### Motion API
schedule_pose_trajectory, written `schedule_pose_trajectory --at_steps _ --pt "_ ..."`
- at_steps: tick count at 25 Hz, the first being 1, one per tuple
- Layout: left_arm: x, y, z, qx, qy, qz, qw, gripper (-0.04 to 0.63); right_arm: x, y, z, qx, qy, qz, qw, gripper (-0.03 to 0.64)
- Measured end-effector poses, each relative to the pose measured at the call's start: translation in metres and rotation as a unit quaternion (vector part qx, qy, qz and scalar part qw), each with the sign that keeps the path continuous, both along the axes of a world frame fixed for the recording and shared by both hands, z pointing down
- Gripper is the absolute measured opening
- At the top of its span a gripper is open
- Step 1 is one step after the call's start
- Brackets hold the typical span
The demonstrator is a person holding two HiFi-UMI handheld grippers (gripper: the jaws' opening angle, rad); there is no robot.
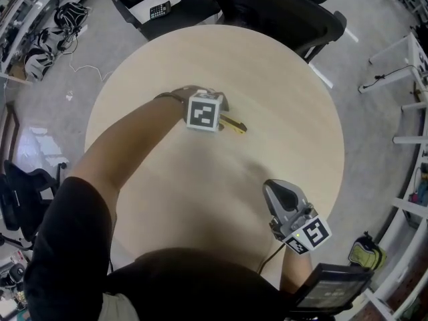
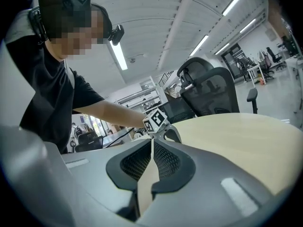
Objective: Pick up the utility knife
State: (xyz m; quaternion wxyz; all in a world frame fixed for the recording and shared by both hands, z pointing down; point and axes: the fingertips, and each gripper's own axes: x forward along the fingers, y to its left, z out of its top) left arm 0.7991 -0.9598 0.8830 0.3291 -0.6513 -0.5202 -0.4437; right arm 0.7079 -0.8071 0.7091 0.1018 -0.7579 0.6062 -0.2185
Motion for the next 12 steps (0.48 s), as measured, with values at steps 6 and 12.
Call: schedule_pose_trajectory --at_steps 6,12 --pt "0.010 0.005 -0.004 -0.012 -0.009 -0.017 0.9997 0.179 0.005 -0.004 0.010 0.004 -0.012 -0.003 1.000 0.029" --pt "0.007 0.004 -0.005 -0.016 -0.009 -0.032 0.9993 0.114 0.003 -0.008 0.006 0.012 -0.007 -0.011 1.000 0.026"
